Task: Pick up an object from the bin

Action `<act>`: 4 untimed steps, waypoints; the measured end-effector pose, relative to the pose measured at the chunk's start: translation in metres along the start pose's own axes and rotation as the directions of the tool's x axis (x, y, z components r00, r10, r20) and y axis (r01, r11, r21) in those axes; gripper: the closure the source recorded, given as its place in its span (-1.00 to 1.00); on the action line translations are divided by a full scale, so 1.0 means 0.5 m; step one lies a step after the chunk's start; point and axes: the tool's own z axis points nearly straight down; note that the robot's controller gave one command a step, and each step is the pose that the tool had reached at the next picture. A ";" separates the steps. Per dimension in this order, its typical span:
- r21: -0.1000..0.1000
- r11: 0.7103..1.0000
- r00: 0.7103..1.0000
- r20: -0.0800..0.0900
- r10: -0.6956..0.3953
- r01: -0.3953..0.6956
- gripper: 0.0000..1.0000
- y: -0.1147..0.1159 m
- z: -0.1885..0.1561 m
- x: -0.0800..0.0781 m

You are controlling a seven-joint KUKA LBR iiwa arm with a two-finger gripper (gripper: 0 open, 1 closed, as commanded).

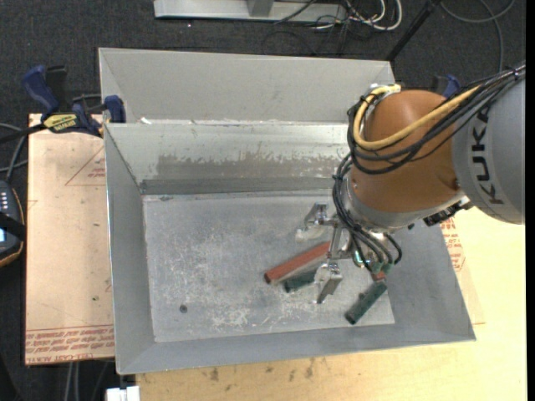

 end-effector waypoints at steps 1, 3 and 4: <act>-0.001 1.000 1.000 0.008 0.002 -0.002 -1.00 -0.001 -0.008 -0.003; 0.001 0.991 0.991 0.015 -0.130 0.130 -1.00 -0.122 0.292 -0.111; 0.001 0.990 0.990 0.017 -0.138 0.138 -1.00 -0.121 0.283 -0.112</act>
Offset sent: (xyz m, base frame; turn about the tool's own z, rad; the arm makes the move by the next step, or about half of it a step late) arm 0.0562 -0.0635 -0.1546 -0.1830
